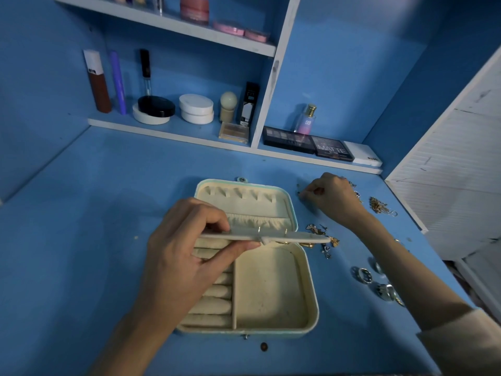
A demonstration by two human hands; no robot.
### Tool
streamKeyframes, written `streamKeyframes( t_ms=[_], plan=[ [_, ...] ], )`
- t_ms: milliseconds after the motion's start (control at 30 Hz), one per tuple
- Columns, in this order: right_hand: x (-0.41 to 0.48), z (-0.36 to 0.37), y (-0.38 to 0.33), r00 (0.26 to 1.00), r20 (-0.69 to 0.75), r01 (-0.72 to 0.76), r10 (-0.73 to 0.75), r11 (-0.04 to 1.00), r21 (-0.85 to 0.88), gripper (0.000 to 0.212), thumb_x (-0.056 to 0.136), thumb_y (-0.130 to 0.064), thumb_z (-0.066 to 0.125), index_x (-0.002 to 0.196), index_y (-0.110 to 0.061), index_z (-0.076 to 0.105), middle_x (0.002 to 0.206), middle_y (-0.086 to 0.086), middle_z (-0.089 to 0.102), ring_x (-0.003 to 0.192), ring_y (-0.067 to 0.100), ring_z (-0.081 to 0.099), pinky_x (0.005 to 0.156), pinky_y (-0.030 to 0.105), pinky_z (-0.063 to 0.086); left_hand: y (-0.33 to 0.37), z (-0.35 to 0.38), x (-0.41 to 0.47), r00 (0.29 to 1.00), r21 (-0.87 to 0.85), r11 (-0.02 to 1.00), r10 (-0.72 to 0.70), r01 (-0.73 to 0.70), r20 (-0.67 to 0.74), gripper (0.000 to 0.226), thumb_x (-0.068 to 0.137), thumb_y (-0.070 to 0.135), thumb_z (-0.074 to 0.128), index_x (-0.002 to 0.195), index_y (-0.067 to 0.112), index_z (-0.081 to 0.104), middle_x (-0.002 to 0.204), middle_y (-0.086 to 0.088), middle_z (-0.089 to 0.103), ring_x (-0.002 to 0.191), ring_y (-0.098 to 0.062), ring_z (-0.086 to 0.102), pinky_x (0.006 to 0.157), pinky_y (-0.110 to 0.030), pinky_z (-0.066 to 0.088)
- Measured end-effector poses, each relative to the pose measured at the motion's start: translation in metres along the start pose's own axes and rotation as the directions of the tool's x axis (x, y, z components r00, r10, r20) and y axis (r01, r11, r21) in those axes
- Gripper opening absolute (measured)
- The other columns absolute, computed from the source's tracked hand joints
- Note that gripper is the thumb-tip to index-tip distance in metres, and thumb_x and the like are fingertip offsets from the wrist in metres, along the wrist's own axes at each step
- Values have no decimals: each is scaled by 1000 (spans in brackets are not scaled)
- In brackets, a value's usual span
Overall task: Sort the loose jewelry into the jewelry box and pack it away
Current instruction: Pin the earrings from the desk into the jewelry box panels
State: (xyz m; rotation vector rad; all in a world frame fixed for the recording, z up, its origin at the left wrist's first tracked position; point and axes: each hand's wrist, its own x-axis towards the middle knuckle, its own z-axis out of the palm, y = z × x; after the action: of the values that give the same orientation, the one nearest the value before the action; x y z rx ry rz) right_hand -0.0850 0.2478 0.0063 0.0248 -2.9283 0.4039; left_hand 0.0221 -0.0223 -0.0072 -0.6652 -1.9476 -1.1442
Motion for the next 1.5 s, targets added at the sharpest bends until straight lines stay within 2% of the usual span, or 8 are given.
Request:
streamKeyframes(
  t_ms=[200, 433, 767, 833, 900, 967, 1200, 1500],
  plan=[
    [5, -14, 26, 997, -11, -79, 81, 992, 98, 15, 90, -9, 56, 95, -15, 69, 91, 8, 66, 82, 20, 57, 69, 22, 38, 1, 0, 0, 1000, 4, 1000, -14, 14, 1, 32, 79, 43, 70, 80, 17, 52, 78, 6, 53, 73, -9, 51, 71, -12, 42],
    [9, -11, 31, 994, 61, -95, 87, 984, 153, 10, 85, -14, 67, 92, -10, 74, 95, 4, 67, 83, 12, 55, 76, 16, 38, 1, 0, 0, 1000, 20, 999, -30, 30, 0, 39, 79, 45, 68, 75, 9, 56, 77, 3, 54, 72, -13, 53, 66, -24, 47],
    [16, -4, 26, 998, 48, -49, 45, 996, 73, 9, 86, -10, 63, 88, -8, 72, 95, 8, 67, 89, 21, 58, 80, 26, 46, 0, 0, -1, 1000, 3, 1000, -14, 14, 0, 32, 80, 46, 68, 81, 21, 49, 78, 7, 52, 73, -11, 52, 67, -22, 45],
    [15, -5, 26, 998, 44, -54, 50, 994, 91, 11, 87, -9, 60, 88, -9, 71, 93, 7, 66, 86, 19, 57, 76, 19, 44, 0, 0, -1, 1000, 5, 1000, -12, 12, -1, 32, 80, 46, 68, 82, 21, 48, 78, 8, 52, 73, -11, 52, 67, -21, 45],
    [10, -8, 25, 998, 31, -57, 53, 988, 143, 12, 88, -7, 58, 86, -10, 70, 86, 2, 65, 76, 10, 55, 64, 2, 38, 0, 0, -1, 1000, 9, 1000, -10, 10, 0, 32, 79, 46, 69, 82, 21, 48, 78, 8, 52, 73, -11, 52, 67, -21, 46],
    [1, -11, 25, 999, 18, -38, 36, 983, 177, 13, 87, -5, 59, 83, -10, 70, 79, -3, 63, 69, 1, 52, 59, -2, 36, -1, 0, 0, 1000, 7, 1000, -10, 10, 2, 33, 79, 47, 69, 82, 21, 48, 79, 8, 52, 73, -11, 52, 67, -22, 46],
    [-18, -9, 30, 997, 44, 63, -69, 991, 119, 5, 84, -11, 68, 85, -10, 72, 84, -1, 62, 75, 11, 55, 64, 4, 36, -1, 1, -1, 1000, -4, 1000, -19, 19, -5, 33, 80, 47, 69, 81, 20, 49, 79, 6, 53, 73, -12, 53, 66, -24, 47],
    [-18, -7, 31, 998, 9, 58, -61, 977, 204, 8, 83, -18, 70, 87, -14, 74, 82, -2, 63, 71, 0, 52, 64, 3, 37, 0, 1, -1, 999, 17, 999, -36, 36, -10, 35, 80, 46, 68, 79, 15, 52, 77, 3, 53, 73, -13, 53, 67, -23, 47]
  ],
)
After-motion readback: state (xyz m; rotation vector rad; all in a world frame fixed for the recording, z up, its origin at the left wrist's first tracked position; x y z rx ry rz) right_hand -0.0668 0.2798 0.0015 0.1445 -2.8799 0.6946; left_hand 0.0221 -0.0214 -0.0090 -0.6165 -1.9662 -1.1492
